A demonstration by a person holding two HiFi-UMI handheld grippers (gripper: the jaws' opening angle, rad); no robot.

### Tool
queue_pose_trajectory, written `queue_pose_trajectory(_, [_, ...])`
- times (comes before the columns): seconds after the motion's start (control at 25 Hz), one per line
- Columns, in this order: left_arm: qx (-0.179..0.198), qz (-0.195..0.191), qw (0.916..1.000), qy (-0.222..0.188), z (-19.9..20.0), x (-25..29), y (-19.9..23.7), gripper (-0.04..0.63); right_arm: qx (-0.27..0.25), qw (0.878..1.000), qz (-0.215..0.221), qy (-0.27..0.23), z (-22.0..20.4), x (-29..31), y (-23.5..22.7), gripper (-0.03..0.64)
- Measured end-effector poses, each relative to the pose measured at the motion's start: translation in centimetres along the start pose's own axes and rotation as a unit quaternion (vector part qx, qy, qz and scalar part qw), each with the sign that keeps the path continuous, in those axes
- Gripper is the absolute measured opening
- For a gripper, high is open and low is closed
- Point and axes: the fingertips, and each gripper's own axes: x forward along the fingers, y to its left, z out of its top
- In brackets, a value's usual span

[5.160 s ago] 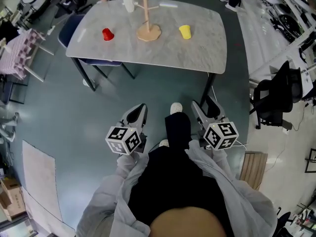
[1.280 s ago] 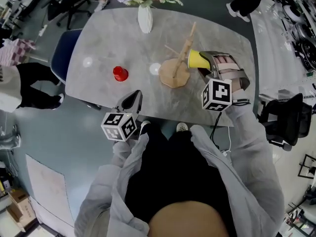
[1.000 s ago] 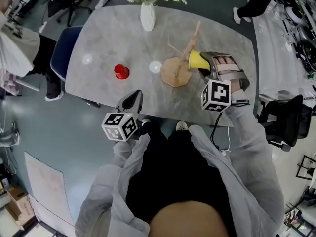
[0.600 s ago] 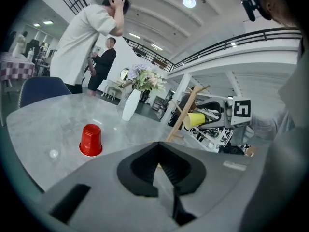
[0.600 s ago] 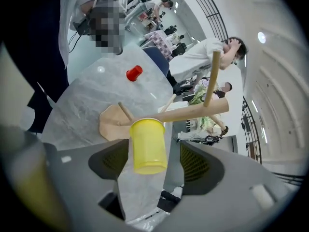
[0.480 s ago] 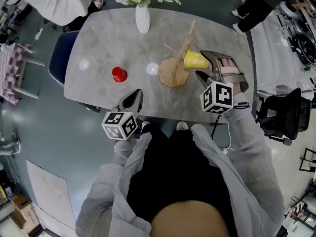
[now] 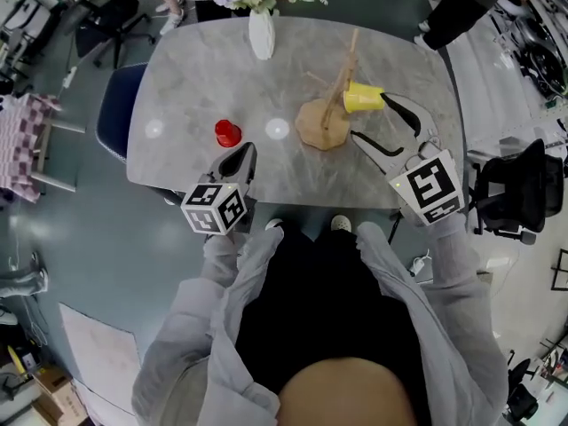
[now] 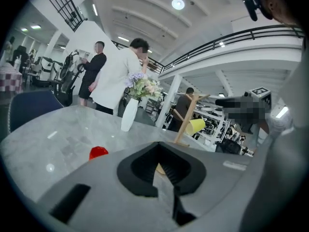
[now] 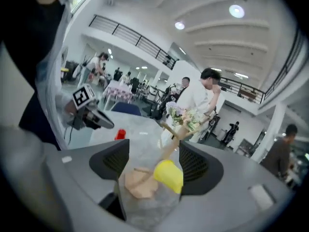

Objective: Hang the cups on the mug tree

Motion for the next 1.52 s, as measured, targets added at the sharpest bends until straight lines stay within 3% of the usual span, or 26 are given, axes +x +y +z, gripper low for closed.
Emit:
queue_pose_trajectory(0.2, [0.004, 0.029, 0.9995, -0.009, 0.7, -3.0, 3.9, -0.003, 0.083, 0.994, 0.048, -0.054, 3.1, 3.1, 5.2, 0.325])
queue_pose_trajectory(0.52, [-0.029, 0.119, 0.9920, -0.029, -0.4, -10.5, 11.5, -0.003, 0.191, 0.974, 0.109, -0.058, 4.2, 12.9, 13.6, 0.316])
queue_pose_trajectory(0.76, [-0.067, 0.212, 0.9741, -0.040, -2.5, -16.9, 15.6, -0.003, 0.218, 0.968, 0.119, -0.034, 2.5, 20.3, 16.1, 0.325])
queue_pose_trajectory(0.96, [-0.104, 0.283, 0.9523, -0.046, -4.9, -22.5, 18.5, -0.003, 0.251, 0.960, 0.123, 0.001, 0.5, 26.8, 18.6, 0.393])
queue_pose_trajectory(1.16, [-0.129, 0.306, 0.9419, -0.051, -6.7, -24.7, 20.7, -0.003, 0.270, 0.957, 0.099, 0.029, -1.6, 31.0, 19.5, 0.393])
queue_pose_trajectory(1.32, [-0.145, 0.305, 0.9397, -0.051, -8.3, -23.6, 20.1, -0.003, 0.274, 0.956, 0.098, 0.043, -3.5, 33.0, 20.0, 0.384])
queue_pose_trajectory(1.4, [-0.147, 0.301, 0.9410, -0.050, -8.6, -22.5, 19.3, -0.003, 0.265, 0.958, 0.099, 0.049, -4.2, 33.4, 20.0, 0.344])
queue_pose_trajectory(1.48, [-0.146, 0.295, 0.9430, -0.050, -8.3, -21.7, 19.1, -0.003, 0.254, 0.962, 0.087, 0.053, -4.4, 33.7, 19.8, 0.260])
queue_pose_trajectory(1.52, [-0.145, 0.290, 0.9445, -0.050, -8.0, -21.5, 19.2, -0.003, 0.251, 0.963, 0.082, 0.054, -4.2, 33.9, 19.8, 0.256])
